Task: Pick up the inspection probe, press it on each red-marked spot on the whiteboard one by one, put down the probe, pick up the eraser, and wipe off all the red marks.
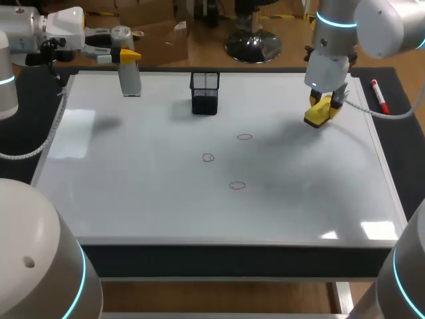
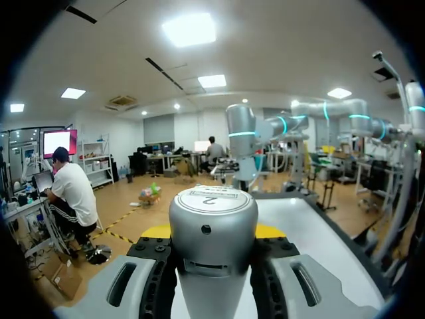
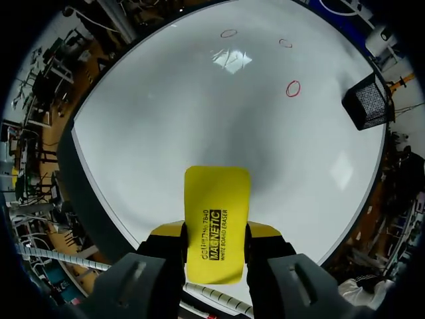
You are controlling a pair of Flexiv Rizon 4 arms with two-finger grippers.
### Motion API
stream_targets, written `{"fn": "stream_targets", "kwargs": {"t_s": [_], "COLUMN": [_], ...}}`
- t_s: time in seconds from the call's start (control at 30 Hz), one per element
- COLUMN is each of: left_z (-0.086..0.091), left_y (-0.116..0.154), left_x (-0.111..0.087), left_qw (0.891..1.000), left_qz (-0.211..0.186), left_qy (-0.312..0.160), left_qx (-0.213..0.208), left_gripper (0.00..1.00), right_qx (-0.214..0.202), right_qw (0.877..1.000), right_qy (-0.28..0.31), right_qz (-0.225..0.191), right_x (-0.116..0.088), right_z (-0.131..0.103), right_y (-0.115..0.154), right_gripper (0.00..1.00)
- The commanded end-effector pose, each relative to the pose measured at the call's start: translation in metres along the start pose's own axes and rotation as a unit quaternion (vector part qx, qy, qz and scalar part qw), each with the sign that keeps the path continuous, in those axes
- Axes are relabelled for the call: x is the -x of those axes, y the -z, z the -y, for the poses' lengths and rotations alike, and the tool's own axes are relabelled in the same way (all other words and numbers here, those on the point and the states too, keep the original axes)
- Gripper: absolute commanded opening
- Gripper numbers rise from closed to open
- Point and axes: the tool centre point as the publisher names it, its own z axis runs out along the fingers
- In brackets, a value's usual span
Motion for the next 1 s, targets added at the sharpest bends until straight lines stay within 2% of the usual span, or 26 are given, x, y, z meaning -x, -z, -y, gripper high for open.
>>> {"fn": "stream_targets", "kwargs": {"t_s": [0.03,0.13,0.2,0.4,0.5,0.7,1.0], "left_z": [0.002,0.006,0.008,0.013,0.019,0.028,0.026], "left_y": [0.002,0.004,0.005,0.000,-0.004,-0.018,-0.050], "left_x": [-0.014,-0.029,-0.041,-0.080,-0.096,-0.124,-0.157], "left_qw": [1.000,1.000,0.999,0.999,0.999,0.999,0.998], "left_qz": [0.007,0.009,0.014,0.017,0.015,0.003,-0.038], "left_qy": [0.001,0.003,0.003,-0.005,-0.016,-0.022,-0.010], "left_qx": [-0.003,-0.008,-0.029,-0.029,-0.043,-0.048,-0.044], "left_gripper": [0.00,0.00,0.00,0.00,0.00,0.00,0.00], "right_qx": [-0.001,-0.001,-0.001,-0.001,-0.001,-0.001,-0.001], "right_qw": [1.000,1.000,1.000,1.000,1.000,1.000,1.000], "right_qy": [0.001,0.001,0.001,0.001,0.001,0.001,0.001], "right_qz": [-0.001,-0.001,-0.001,-0.001,-0.001,-0.001,-0.001], "right_x": [-0.001,-0.001,-0.001,-0.001,-0.001,-0.001,-0.001], "right_z": [0.000,0.000,0.000,0.000,0.000,0.000,0.000], "right_y": [0.001,0.001,0.001,0.001,0.001,0.001,0.001], "right_gripper": [0.00,0.00,0.00,0.00,0.00,0.00,0.00]}}
